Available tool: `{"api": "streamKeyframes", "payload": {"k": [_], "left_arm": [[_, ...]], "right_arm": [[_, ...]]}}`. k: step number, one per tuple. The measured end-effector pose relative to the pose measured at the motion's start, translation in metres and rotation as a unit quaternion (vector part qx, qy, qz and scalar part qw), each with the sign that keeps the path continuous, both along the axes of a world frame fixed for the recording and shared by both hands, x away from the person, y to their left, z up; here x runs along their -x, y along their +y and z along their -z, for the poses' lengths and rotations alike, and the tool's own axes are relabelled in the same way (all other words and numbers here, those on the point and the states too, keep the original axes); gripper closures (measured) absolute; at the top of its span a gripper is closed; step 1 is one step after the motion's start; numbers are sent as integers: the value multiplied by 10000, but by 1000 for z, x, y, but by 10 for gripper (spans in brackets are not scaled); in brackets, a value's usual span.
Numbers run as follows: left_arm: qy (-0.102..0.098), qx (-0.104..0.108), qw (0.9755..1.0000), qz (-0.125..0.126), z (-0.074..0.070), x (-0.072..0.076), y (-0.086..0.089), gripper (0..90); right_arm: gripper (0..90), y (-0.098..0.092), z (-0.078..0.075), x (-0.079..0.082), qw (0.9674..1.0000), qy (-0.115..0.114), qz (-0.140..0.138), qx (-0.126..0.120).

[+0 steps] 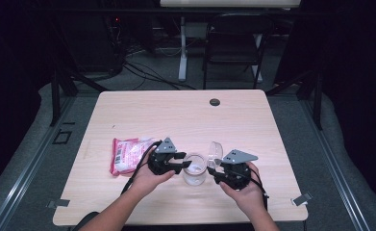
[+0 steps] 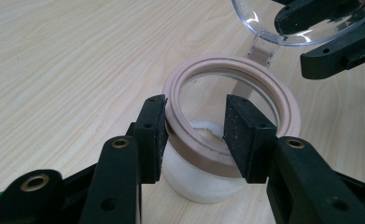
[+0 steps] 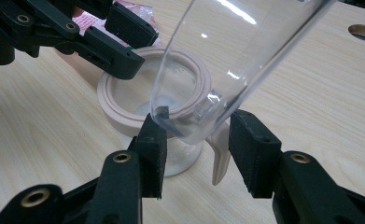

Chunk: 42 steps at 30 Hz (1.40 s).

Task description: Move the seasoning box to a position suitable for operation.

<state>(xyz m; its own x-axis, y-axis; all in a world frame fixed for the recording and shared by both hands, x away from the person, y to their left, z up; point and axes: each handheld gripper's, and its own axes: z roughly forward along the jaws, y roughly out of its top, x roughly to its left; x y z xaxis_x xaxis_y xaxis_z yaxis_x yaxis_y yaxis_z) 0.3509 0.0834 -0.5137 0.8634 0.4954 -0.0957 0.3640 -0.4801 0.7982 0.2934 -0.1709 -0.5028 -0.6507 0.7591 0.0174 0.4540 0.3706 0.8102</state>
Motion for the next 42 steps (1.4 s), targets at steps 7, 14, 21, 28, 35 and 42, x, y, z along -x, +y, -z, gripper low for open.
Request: {"api": "streamKeyframes", "payload": {"k": [7,14,21,28,35,42], "left_arm": [[-23,16,10000,-61,-1,1,1,588],[-161,84,9997,-141,-4,4,5,565],[-186,131,9993,-290,-4,7,16,555],[-217,120,9986,-475,-4,10,29,543],[-174,58,9974,-695,-1,12,40,520],[-303,-56,9950,-951,1,11,53,488]], "right_arm": [[621,-1,0,-1,10000,-6,19,-29],[639,-7,0,-6,9995,24,116,-276],[663,-12,0,-16,9987,92,196,-456],[711,-17,1,-30,9974,163,346,-619],[734,-19,4,-43,9953,232,407,-844],[741,-20,5,-53,9942,266,385,-966]]}}
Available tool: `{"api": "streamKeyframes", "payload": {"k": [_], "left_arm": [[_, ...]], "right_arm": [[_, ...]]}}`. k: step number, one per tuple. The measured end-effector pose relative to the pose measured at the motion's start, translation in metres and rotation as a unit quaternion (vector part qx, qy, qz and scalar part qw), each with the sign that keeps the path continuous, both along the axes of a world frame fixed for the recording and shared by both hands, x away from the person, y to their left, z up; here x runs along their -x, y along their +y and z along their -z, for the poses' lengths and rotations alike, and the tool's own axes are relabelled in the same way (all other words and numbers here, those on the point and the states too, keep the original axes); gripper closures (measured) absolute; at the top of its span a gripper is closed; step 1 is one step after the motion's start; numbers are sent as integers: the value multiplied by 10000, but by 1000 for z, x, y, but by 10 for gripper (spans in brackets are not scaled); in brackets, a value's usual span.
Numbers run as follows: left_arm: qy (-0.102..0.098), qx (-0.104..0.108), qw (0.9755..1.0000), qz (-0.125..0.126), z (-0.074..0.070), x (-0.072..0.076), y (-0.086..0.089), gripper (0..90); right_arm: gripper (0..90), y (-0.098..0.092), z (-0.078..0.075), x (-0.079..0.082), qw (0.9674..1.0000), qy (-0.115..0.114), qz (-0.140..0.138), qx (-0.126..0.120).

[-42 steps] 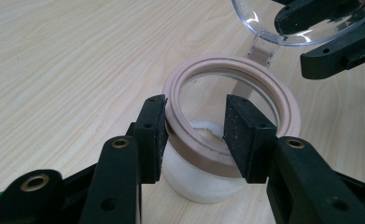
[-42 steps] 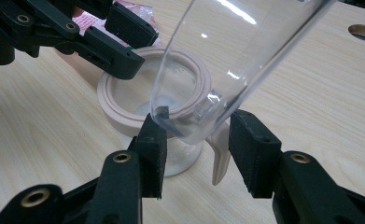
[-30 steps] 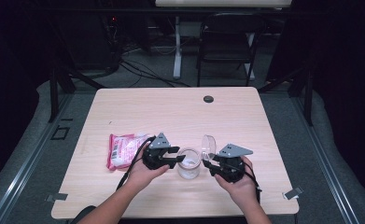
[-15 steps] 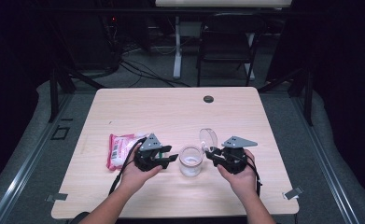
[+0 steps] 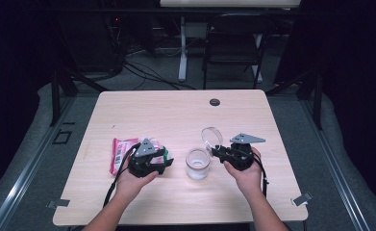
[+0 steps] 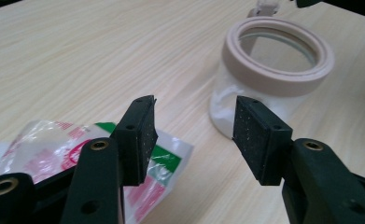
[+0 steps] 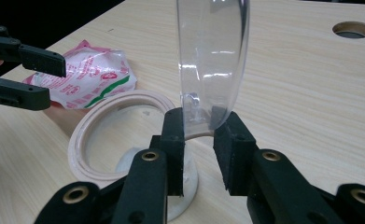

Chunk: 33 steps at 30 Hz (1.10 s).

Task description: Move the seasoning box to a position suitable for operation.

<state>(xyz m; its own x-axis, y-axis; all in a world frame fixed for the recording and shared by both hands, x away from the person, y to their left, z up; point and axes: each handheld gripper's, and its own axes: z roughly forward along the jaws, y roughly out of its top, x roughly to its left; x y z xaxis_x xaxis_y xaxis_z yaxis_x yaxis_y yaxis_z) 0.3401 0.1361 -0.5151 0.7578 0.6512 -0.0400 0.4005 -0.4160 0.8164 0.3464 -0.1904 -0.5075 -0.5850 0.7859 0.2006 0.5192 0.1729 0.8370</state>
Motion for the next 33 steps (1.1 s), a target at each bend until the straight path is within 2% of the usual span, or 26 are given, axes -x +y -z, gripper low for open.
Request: {"api": "streamKeyframes", "payload": {"k": [6,9,11,13,15,17,19,20,22,29,33], "left_arm": [[-9,-14,10000,-46,2,-1,7,511],[-163,-90,9998,-89,1,-1,9,505],[-245,-132,9995,-134,0,-2,10,503],[-313,-102,9992,-245,-1,-4,13,490],[-288,-34,9992,-290,-1,-7,15,504],[-172,249,9986,-434,-2,-12,20,525],[-73,501,9973,-524,-4,-15,24,550],[-34,552,9969,-552,-4,-16,26,555],[32,516,9969,-602,-4,-17,30,556],[207,671,9951,-699,-3,-11,47,585],[176,606,9953,-735,-4,-8,54,579]], "right_arm": [[735,0,0,-4,10000,39,-28,-29],[694,0,-1,-4,9998,153,-94,-36],[669,0,-2,-2,9999,129,-90,13],[627,2,-4,0,9998,55,-62,173],[606,4,-5,2,9995,9,-127,276],[593,4,-7,5,9991,-72,-100,416],[566,3,-8,7,9990,-42,-131,423],[568,2,-8,8,9990,-69,-98,442],[561,-1,-10,11,9992,-88,-54,398],[529,-10,-12,16,9990,-167,89,410],[528,-10,-12,19,9987,-230,116,438]]}}
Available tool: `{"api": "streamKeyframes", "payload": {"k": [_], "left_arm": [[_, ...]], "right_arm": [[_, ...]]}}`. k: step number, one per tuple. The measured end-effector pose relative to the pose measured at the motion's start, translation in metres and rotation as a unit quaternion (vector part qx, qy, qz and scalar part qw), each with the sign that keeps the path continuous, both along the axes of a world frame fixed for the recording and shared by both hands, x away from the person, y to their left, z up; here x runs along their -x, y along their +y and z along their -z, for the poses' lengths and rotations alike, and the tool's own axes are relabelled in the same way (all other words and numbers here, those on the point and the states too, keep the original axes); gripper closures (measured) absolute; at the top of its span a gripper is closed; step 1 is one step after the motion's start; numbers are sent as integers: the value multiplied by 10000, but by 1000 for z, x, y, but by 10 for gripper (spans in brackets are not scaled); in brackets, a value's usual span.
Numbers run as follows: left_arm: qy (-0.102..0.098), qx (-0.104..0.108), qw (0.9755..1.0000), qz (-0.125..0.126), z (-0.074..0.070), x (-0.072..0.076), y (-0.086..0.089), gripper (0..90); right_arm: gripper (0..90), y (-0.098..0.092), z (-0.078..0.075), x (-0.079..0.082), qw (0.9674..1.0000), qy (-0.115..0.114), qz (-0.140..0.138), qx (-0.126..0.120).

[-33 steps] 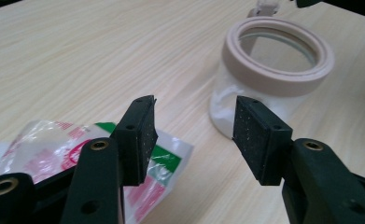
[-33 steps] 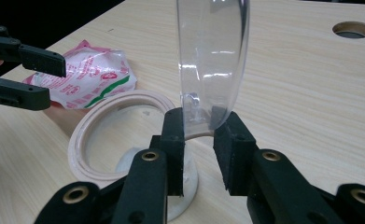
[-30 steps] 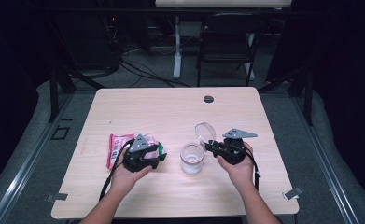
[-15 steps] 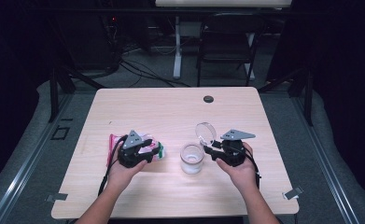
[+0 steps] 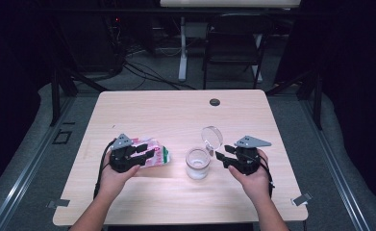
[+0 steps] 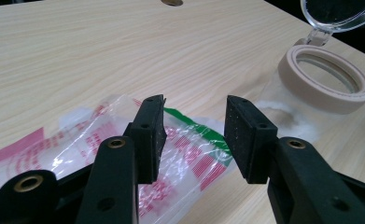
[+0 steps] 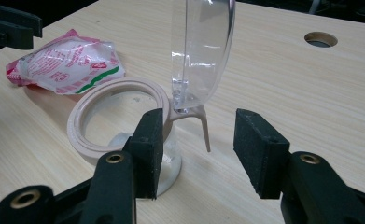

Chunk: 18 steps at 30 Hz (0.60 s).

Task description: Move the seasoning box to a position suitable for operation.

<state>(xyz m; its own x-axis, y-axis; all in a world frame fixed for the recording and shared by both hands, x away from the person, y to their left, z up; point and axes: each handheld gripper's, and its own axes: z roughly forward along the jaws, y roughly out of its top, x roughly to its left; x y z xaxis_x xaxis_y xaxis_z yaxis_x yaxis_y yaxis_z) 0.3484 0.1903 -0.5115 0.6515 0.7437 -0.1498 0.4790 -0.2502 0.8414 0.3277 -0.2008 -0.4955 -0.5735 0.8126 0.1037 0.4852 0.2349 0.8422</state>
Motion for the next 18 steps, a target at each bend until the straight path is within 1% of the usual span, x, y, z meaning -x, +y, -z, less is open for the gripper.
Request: {"api": "streamKeyframes", "payload": {"k": [2,4,6,8,10,12,14,15,16,18], "left_arm": [[-24,-97,9999,-17,2,2,3,572],[-28,-284,9996,-34,6,4,5,554],[-60,-424,9991,-23,9,6,3,539],[-146,-717,9973,35,12,8,-1,519],[-213,-979,9949,84,15,9,-7,513],[-204,-1207,9924,153,18,10,-13,503],[-235,-1523,9878,219,22,11,-19,494],[-253,-1624,9861,257,24,12,-21,494],[-274,-1750,9837,293,25,12,-24,494],[-368,-1922,9801,333,27,14,-28,491]], "right_arm": [[523,0,0,1,10000,-34,19,16],[519,-1,1,0,10000,-48,35,13],[507,-1,2,-1,10000,-54,71,1],[495,-1,3,-2,10000,-49,65,10],[491,-1,4,-3,10000,-14,71,12],[483,0,4,-3,10000,-15,52,21],[478,1,5,-3,10000,-14,44,52],[474,1,5,-3,10000,-10,22,74],[473,2,5,-3,10000,-20,21,76],[472,2,5,-3,10000,-21,21,77]]}}
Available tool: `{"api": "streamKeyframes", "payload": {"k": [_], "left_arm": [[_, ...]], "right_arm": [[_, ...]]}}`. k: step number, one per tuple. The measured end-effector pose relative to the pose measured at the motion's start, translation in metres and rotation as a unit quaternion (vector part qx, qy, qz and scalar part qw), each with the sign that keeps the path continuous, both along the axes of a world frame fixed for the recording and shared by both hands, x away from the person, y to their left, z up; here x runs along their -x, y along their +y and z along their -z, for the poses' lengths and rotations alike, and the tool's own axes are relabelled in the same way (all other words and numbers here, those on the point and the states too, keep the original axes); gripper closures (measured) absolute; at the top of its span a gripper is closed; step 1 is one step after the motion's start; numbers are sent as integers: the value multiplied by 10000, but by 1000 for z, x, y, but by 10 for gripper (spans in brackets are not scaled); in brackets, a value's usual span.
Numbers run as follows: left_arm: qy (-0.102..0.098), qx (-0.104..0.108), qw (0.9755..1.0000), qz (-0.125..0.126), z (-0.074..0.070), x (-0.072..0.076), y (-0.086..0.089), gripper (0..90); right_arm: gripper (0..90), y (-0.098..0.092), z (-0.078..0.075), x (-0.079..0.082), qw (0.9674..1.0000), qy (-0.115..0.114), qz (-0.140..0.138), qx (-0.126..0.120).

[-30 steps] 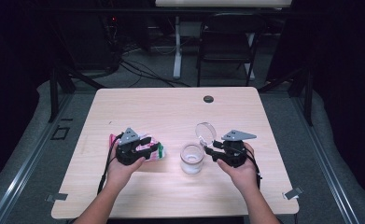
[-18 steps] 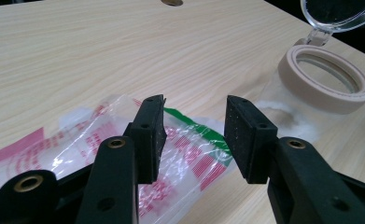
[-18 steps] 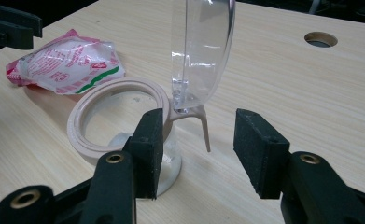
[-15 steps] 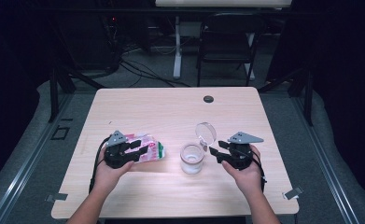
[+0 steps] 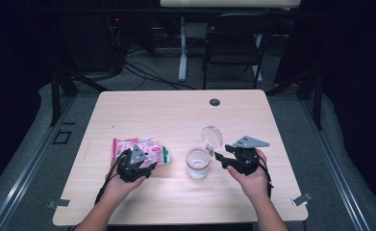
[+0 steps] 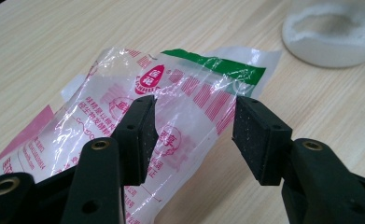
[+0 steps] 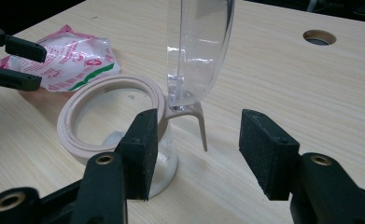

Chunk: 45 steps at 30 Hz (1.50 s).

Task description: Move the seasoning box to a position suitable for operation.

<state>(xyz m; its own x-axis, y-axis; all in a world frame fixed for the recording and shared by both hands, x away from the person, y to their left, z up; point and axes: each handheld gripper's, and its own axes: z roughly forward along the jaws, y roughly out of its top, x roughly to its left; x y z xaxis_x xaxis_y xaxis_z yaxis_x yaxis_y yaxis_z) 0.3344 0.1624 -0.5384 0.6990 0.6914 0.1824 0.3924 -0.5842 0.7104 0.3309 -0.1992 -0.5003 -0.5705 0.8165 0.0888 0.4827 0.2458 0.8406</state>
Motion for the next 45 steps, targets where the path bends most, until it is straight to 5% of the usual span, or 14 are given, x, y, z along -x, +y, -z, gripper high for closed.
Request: {"api": "streamKeyframes", "payload": {"k": [5,23,45], "left_arm": [[-158,-300,9994,97,3,3,-7,486],[-419,-814,9951,375,12,10,-28,484],[-393,-995,9942,-105,34,-11,-22,495]], "right_arm": [[472,0,1,0,10000,15,-5,7],[466,3,3,-1,10000,4,-28,47],[462,3,3,-2,10000,-9,-10,51]]}}
